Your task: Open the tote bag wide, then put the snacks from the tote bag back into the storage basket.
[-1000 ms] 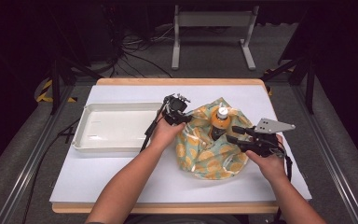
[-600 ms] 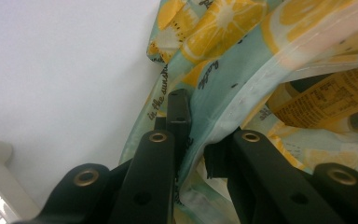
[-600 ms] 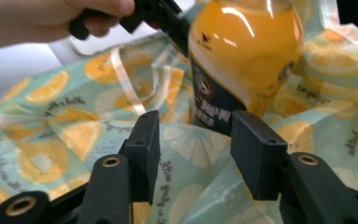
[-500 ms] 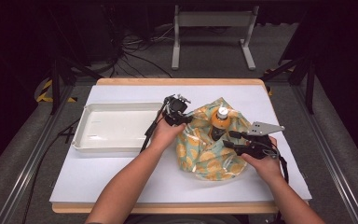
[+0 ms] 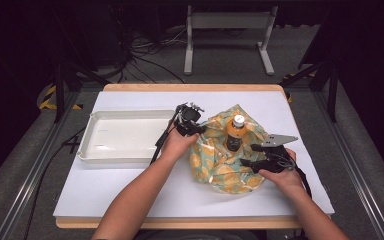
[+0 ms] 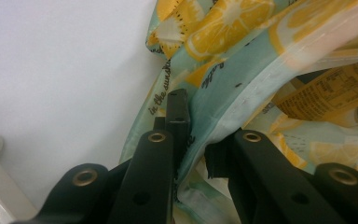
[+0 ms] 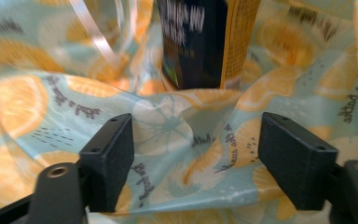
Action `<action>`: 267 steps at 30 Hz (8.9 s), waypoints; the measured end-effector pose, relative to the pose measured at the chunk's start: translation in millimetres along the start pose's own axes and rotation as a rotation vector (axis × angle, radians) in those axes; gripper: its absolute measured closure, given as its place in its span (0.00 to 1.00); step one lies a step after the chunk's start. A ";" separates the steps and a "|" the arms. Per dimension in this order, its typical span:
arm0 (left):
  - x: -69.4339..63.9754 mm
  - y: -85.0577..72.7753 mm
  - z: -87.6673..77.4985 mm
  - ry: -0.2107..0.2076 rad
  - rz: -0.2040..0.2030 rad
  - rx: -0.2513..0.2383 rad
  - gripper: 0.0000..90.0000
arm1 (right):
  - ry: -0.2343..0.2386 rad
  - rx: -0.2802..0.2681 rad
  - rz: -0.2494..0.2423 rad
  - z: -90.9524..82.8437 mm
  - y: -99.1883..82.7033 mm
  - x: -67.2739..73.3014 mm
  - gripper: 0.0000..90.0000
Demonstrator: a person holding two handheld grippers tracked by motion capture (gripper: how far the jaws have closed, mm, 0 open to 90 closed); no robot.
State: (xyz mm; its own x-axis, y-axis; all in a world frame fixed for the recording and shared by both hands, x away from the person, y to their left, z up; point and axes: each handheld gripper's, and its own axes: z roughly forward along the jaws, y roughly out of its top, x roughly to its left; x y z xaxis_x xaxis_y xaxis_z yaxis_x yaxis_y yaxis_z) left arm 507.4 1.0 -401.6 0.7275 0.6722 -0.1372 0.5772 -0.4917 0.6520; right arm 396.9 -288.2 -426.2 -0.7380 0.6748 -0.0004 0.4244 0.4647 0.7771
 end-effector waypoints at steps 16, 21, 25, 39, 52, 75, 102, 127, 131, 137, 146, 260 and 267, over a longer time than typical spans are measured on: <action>4.2 -2.1 2.6 0.016 -0.010 0.018 0.91 | -0.057 0.112 0.010 -6.0 -16.3 -7.9 0.24; 5.0 -2.7 3.4 0.024 -0.009 0.024 0.91 | -0.060 0.134 -0.001 -8.6 -20.3 -10.1 0.23; 4.9 -2.6 2.9 0.023 -0.009 0.025 0.91 | -0.067 0.143 0.004 -11.6 -22.9 -12.1 0.23; 3.2 -2.0 -4.7 -0.008 -0.001 -0.028 0.74 | -0.078 0.079 -0.004 -22.7 -23.3 -8.5 0.20; 7.2 -3.0 -37.2 -0.088 -0.005 -0.153 0.42 | -0.057 -0.016 -0.018 -30.4 -15.1 -2.4 0.19; -15.7 -14.3 -91.6 -0.249 0.144 -0.400 0.41 | 0.008 -0.222 0.005 -49.4 -8.7 -0.1 0.19; -61.4 26.7 -70.8 -0.320 0.234 -0.428 0.39 | 0.013 -0.327 -0.041 -64.6 -6.3 11.8 0.20; -68.1 41.8 -26.7 -0.323 0.228 -0.396 0.45 | 0.012 -0.335 -0.022 -71.6 -13.7 10.2 0.22; -67.9 40.9 -24.3 -0.314 0.230 -0.390 0.47 | 0.014 -0.335 -0.021 -71.2 -13.9 10.0 0.22; -70.6 38.4 -24.6 -0.283 0.259 -0.389 0.58 | 0.016 -0.327 -0.027 -70.0 -13.9 10.6 0.22; -75.0 37.9 -27.3 -0.265 0.301 -0.398 0.65 | 0.017 -0.319 -0.027 -67.7 -13.4 10.6 0.22; -12.6 -6.9 -213.9 -0.222 0.313 -0.534 0.65 | 0.024 -0.301 -0.025 -63.4 -17.8 13.3 0.22; 0.8 -20.1 -220.5 -0.201 0.278 -0.541 0.65 | 0.020 -0.293 -0.029 -62.5 -18.1 13.2 0.22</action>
State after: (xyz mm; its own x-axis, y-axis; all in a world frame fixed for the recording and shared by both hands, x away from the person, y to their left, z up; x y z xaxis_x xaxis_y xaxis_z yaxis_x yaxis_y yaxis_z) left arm 414.5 133.5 -250.3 0.9090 0.4166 -0.0116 0.1262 -0.2485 0.9604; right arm 346.7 -323.6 -400.8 -0.7589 0.6510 -0.0154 0.2357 0.2967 0.9254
